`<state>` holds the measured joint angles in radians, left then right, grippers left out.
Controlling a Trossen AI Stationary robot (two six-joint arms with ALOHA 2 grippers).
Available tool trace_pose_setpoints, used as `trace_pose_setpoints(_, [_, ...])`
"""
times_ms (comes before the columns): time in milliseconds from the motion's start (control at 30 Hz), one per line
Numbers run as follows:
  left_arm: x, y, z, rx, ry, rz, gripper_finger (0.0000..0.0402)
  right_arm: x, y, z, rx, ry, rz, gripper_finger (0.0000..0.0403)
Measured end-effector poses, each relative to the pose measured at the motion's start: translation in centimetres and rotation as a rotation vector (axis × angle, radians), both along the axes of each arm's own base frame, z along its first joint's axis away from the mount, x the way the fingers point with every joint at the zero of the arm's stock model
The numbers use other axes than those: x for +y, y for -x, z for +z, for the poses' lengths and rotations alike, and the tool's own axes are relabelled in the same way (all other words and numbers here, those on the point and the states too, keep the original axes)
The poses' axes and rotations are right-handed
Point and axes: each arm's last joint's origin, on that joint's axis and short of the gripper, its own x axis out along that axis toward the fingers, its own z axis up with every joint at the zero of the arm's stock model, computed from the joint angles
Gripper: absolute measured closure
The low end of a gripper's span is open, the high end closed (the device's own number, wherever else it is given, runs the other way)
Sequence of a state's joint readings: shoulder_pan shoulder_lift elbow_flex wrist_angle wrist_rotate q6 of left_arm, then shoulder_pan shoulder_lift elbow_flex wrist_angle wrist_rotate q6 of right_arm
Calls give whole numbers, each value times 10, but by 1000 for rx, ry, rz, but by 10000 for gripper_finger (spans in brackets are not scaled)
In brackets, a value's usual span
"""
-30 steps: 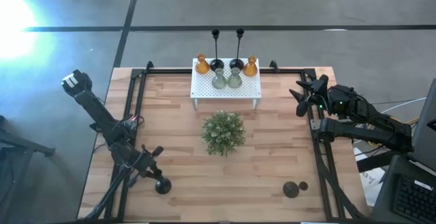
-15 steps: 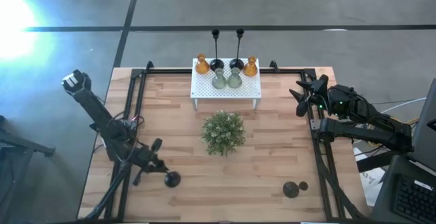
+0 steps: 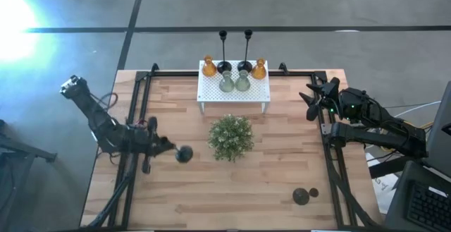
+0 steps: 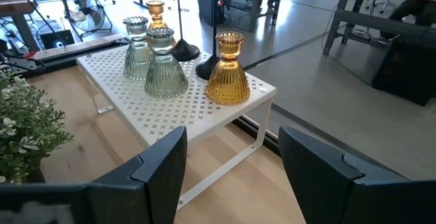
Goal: Pick & Place candle stick holders
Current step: Put the left small black candle holder on the shelf
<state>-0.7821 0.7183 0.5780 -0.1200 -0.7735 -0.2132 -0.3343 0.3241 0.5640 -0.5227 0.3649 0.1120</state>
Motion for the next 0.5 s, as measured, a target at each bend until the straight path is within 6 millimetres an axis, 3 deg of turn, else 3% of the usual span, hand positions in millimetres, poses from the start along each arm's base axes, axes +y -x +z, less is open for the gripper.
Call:
trace_pose_setpoints(233, [32,-7,40,-69,-99,268,383,0,0,0,0,0,0,179])
trace_pose_setpoints(367, [54,-14,53,-82,-129,399,383,0,0,0,0,0,0,179])
trace_pose_setpoints(500, [77,-20,60,-86,-119,424,383,0,0,0,0,0,0,179])
